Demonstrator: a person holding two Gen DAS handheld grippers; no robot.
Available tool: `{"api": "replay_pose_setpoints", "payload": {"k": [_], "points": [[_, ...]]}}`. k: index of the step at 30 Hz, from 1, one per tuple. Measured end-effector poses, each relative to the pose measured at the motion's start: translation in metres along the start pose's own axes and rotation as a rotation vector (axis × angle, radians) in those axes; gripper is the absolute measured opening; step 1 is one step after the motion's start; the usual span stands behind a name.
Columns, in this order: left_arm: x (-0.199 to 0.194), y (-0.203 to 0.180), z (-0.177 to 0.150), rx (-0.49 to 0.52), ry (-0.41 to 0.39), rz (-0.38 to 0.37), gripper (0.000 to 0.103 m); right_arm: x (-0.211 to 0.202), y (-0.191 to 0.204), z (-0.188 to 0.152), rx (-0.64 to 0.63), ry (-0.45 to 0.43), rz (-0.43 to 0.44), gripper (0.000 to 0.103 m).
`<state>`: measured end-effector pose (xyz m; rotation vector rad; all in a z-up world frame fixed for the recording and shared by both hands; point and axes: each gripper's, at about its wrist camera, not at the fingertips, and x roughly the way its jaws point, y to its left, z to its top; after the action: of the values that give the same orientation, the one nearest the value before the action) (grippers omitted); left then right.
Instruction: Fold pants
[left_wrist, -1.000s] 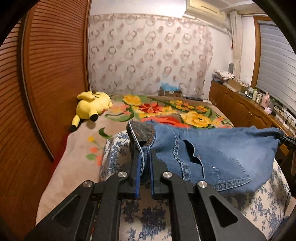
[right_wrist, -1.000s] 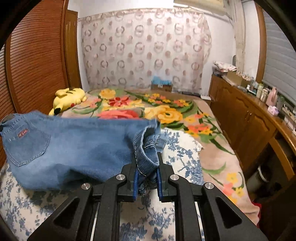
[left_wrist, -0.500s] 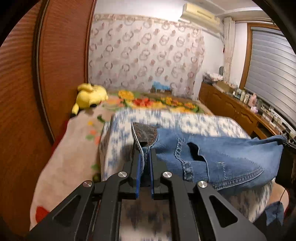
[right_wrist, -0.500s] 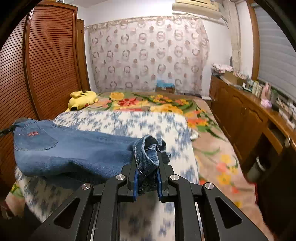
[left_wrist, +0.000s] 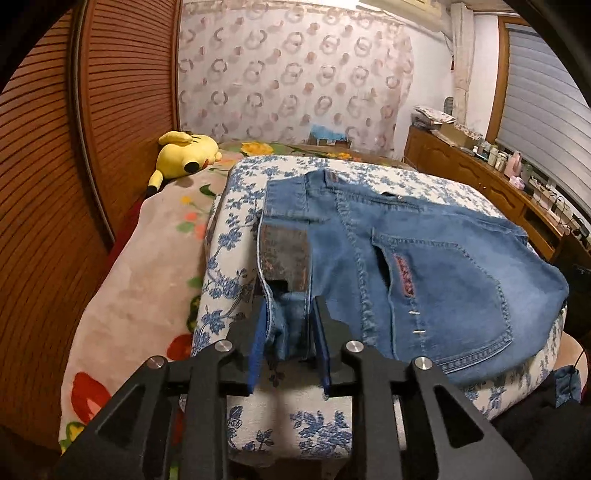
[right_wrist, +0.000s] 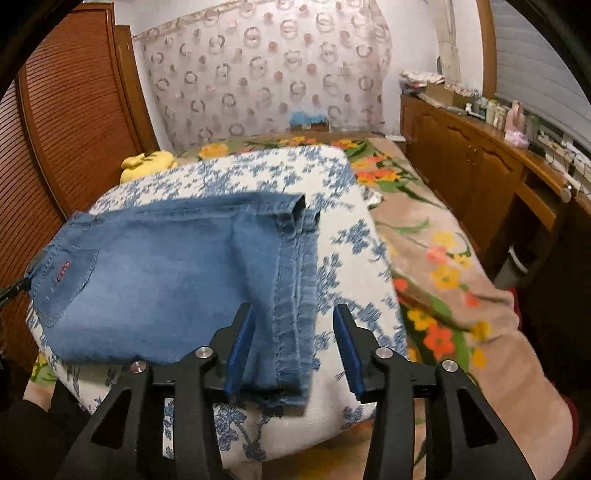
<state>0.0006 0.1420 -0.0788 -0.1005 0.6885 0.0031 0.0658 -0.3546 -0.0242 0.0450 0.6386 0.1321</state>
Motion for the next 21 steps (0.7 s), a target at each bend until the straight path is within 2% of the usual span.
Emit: {"api": "replay_pose_setpoints", "payload": {"k": [1,3,5,6,15,20,21], "points": [[-0.002,-0.002,0.002,0.009,-0.007,0.001,0.044,0.001,0.000,0.004,-0.004,-0.010,0.002,0.049],[-0.007,-0.005,0.005,0.016,-0.033,-0.010,0.053,0.008,0.003,0.013,-0.008,-0.030,0.002,0.049],[-0.012,-0.008,0.005,0.021,-0.048,-0.006,0.074,0.013,0.005,0.011,-0.022,-0.044,0.012,0.050],[-0.014,-0.010,0.006,0.025,-0.058,-0.004,0.078,0.018,0.004,0.010,-0.029,-0.046,0.014,0.050],[-0.010,-0.037,0.024,0.089,-0.088,-0.025,0.078,0.094,-0.004,0.044,-0.034,0.023,0.053,0.050],[0.002,-0.061,0.032,0.115,-0.090,-0.078,0.078,0.130,-0.010,0.057,-0.029,0.092,0.058,0.050],[0.004,-0.064,0.032,0.119,-0.088,-0.090,0.078,0.138,-0.011,0.057,-0.022,0.115,0.066,0.046]]}}
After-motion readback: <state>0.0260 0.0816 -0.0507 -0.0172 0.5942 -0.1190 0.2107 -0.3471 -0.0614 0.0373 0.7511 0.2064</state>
